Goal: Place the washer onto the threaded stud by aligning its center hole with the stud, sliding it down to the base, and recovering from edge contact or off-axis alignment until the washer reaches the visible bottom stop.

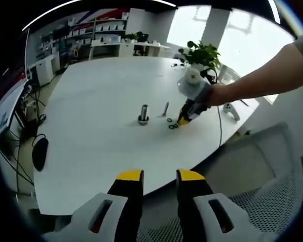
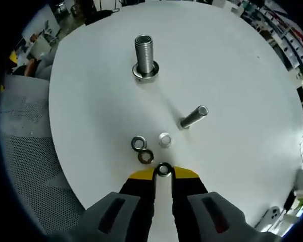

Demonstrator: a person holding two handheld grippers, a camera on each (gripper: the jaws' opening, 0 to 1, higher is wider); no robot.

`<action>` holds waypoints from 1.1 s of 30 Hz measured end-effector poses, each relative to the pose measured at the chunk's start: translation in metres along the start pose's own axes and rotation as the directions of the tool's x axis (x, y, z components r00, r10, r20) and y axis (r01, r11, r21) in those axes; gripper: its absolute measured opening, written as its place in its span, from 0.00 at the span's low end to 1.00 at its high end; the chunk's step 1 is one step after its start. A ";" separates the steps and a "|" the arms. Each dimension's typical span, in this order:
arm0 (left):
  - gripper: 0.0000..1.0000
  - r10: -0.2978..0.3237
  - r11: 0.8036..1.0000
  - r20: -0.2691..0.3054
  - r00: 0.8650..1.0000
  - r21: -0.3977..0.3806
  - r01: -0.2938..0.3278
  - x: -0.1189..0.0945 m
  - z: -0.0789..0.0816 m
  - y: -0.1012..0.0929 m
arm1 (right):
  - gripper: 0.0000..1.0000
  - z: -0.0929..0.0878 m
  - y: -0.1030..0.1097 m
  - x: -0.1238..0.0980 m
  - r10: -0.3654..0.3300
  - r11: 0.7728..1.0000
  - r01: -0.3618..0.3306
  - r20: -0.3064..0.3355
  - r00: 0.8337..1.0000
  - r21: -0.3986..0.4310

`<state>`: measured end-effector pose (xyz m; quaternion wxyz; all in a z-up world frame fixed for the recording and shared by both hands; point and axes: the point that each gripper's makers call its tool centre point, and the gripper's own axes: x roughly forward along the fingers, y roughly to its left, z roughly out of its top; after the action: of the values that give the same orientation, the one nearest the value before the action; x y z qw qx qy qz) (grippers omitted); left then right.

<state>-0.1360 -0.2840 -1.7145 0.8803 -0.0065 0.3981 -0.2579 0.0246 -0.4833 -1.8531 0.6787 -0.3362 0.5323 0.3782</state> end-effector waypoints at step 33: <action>0.23 -0.021 1.000 0.001 1.000 0.003 0.021 -0.001 0.000 -0.004 | 0.13 0.070 -0.020 -0.062 -0.049 0.995 0.023 0.268 0.962 0.100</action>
<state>-0.1382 -0.2869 -1.7134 0.8778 -0.0094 0.3971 -0.2679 0.0656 -0.4421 -1.7774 0.7670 -0.2583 0.4461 0.3822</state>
